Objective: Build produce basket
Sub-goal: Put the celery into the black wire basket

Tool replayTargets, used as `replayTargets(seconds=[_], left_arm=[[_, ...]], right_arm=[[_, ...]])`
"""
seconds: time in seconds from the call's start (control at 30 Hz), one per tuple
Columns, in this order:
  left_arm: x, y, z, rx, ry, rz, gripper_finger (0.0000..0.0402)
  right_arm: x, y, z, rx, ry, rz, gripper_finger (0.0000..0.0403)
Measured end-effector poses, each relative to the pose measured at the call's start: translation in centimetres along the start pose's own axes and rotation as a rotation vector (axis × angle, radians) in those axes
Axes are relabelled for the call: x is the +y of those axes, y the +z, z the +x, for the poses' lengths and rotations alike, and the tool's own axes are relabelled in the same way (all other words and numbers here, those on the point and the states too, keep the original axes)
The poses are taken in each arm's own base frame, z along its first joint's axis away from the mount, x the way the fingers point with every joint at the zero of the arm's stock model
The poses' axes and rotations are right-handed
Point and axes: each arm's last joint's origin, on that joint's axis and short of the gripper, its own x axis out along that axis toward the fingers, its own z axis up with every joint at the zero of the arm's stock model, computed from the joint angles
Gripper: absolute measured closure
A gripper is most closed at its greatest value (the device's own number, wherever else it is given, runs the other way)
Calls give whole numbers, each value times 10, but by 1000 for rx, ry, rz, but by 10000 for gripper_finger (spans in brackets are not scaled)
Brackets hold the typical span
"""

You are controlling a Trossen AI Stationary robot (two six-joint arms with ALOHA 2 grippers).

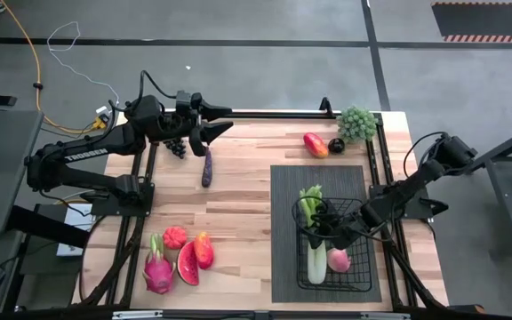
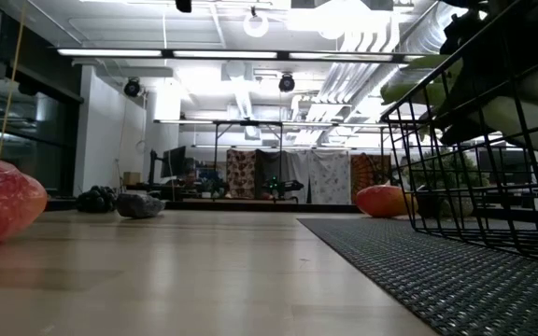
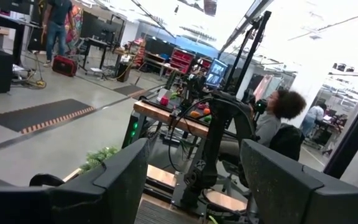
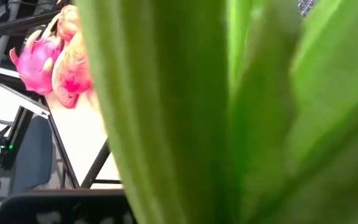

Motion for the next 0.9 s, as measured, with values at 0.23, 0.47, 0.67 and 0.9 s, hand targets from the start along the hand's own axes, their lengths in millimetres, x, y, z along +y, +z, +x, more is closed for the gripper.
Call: replayTargets(seconds=[0.23, 0.47, 0.67, 0.9], left_arm=[[0, 0, 0, -1, 0, 0, 158], [0, 0, 0, -7, 11, -1, 158], [0, 0, 0, -10, 21, -1, 158], [1, 0, 0, -11, 28, 0, 158]], right_arm=[[3, -1, 0, 59, 34, 13, 300], [3, -2, 0, 83, 37, 13, 222], [3, -1, -7, 172, 41, 9, 195], [0, 10, -32, 207, 36, -1, 194]])
